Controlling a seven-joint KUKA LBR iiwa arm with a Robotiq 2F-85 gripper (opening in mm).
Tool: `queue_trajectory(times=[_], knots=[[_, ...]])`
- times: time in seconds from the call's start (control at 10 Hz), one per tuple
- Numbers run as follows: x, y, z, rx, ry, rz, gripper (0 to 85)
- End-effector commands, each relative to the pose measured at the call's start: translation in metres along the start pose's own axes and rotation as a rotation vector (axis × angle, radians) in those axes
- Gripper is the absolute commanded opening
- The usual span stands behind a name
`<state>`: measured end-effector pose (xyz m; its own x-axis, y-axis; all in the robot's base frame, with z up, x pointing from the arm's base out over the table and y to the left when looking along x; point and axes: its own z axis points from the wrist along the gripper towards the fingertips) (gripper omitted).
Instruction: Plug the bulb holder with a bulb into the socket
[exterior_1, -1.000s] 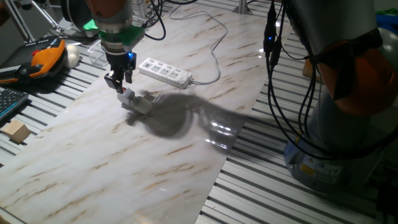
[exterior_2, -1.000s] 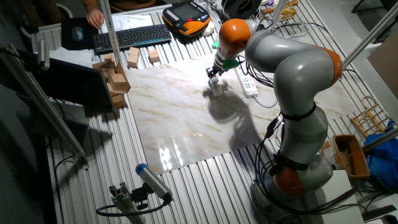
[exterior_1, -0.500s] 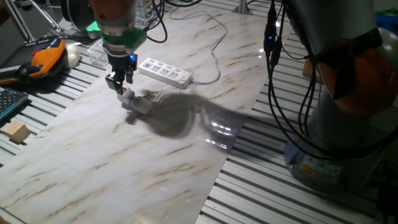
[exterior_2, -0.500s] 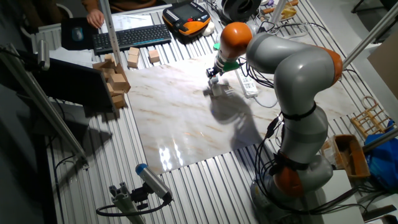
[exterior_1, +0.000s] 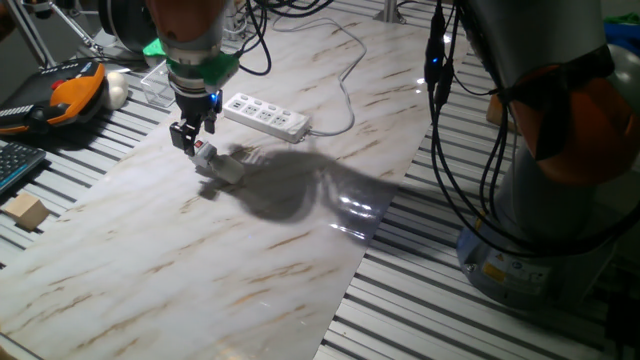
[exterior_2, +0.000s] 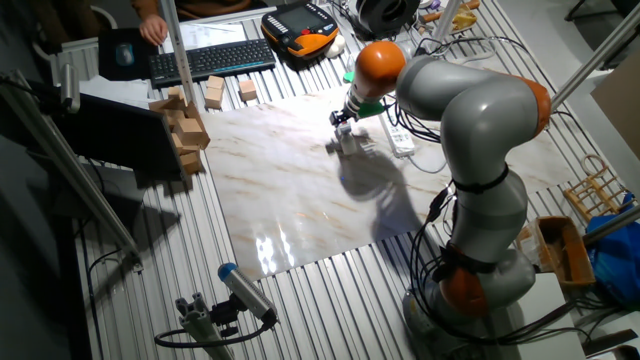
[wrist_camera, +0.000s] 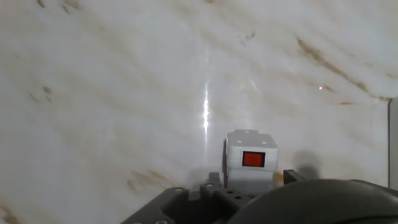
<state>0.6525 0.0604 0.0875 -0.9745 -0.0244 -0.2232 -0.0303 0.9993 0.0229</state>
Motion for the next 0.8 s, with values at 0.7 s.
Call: queue_trajectory(times=[0.7], knots=[[0.003,0.001,0.015,-0.005,-0.035,0.006,51.0]])
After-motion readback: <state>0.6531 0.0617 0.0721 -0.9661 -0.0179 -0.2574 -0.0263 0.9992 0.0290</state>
